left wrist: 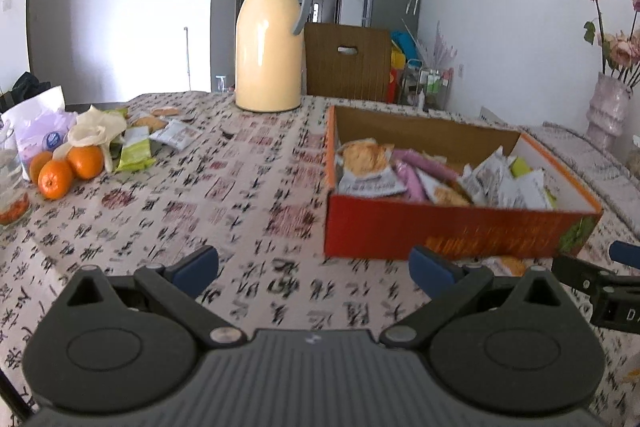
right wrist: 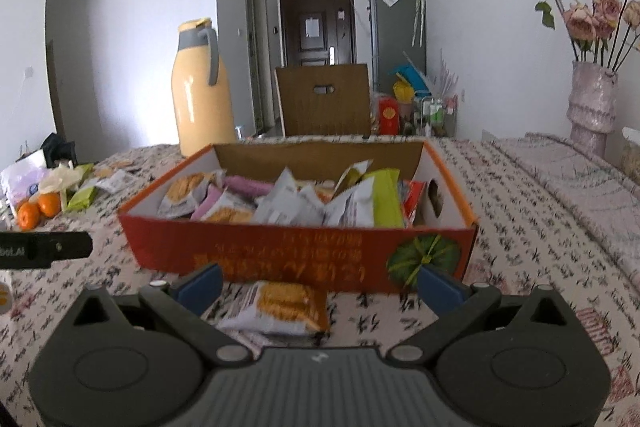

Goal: Organize snacks
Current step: 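Withdraw both tools from the box toward the remaining cracker packets, then grasp a cracker packet with the right tool, then grasp a cracker packet with the left tool while the right tool holds its packet, then carry both packets into the cardboard box and open both tools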

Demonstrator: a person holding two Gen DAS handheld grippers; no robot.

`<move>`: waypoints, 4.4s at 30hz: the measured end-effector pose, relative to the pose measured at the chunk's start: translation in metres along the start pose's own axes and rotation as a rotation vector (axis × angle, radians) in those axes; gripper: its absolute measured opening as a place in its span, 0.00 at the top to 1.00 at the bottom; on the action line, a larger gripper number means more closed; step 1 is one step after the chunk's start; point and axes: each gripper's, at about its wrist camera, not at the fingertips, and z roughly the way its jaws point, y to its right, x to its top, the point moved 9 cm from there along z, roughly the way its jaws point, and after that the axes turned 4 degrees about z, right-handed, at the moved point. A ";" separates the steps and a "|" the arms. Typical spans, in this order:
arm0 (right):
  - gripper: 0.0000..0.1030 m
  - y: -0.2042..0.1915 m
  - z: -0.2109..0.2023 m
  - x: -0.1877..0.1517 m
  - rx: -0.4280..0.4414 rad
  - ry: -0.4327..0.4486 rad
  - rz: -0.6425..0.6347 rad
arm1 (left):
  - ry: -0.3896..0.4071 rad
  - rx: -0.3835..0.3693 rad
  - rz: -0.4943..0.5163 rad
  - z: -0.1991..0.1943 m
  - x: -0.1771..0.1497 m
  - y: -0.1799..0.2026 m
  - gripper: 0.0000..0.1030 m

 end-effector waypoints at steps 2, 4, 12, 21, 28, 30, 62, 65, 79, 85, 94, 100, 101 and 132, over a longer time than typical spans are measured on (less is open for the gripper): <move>0.00 -0.003 0.002 -0.006 0.004 -0.018 -0.001 | -0.009 -0.002 -0.008 0.002 -0.006 -0.005 0.00; 0.00 -0.007 0.004 -0.012 0.006 -0.034 -0.002 | -0.015 -0.005 -0.015 0.005 -0.010 -0.008 0.00; 0.00 -0.016 0.014 -0.024 -0.018 -0.084 -0.015 | -0.021 -0.026 -0.021 0.018 -0.025 -0.012 0.00; 0.00 -0.034 0.018 -0.028 0.012 -0.120 -0.014 | -0.027 -0.064 -0.057 0.020 -0.028 -0.014 0.00; 0.00 -0.032 0.039 -0.026 -0.057 -0.156 -0.016 | -0.031 -0.077 -0.066 0.021 -0.029 -0.013 0.00; 0.00 -0.032 0.046 -0.025 -0.067 -0.173 -0.028 | -0.032 -0.078 -0.070 0.021 -0.029 -0.014 0.00; 0.50 -0.024 0.048 -0.014 -0.008 -0.170 -0.007 | -0.064 -0.063 -0.085 0.026 -0.033 -0.017 0.00; 0.50 -0.019 0.034 -0.011 -0.007 -0.138 -0.005 | -0.070 -0.058 -0.071 0.025 -0.031 -0.015 0.00; 0.49 0.030 -0.020 -0.010 -0.034 -0.036 0.031 | -0.054 -0.129 0.101 -0.002 -0.012 0.063 0.00; 0.49 0.052 -0.031 -0.019 -0.054 -0.017 0.045 | -0.092 -0.181 0.174 0.002 -0.019 0.111 0.00; 0.49 0.082 -0.040 -0.027 -0.065 -0.001 0.089 | -0.168 -0.200 0.281 0.021 -0.039 0.164 0.00; 0.49 0.097 -0.044 -0.030 -0.067 0.010 0.115 | -0.200 -0.192 0.294 0.032 -0.047 0.174 0.09; 0.49 0.098 -0.045 -0.030 -0.066 0.011 0.118 | -0.208 -0.192 0.293 0.033 -0.049 0.175 0.12; 0.49 0.067 -0.039 -0.012 -0.013 0.039 0.065 | -0.079 -0.228 0.187 0.006 -0.007 0.148 0.59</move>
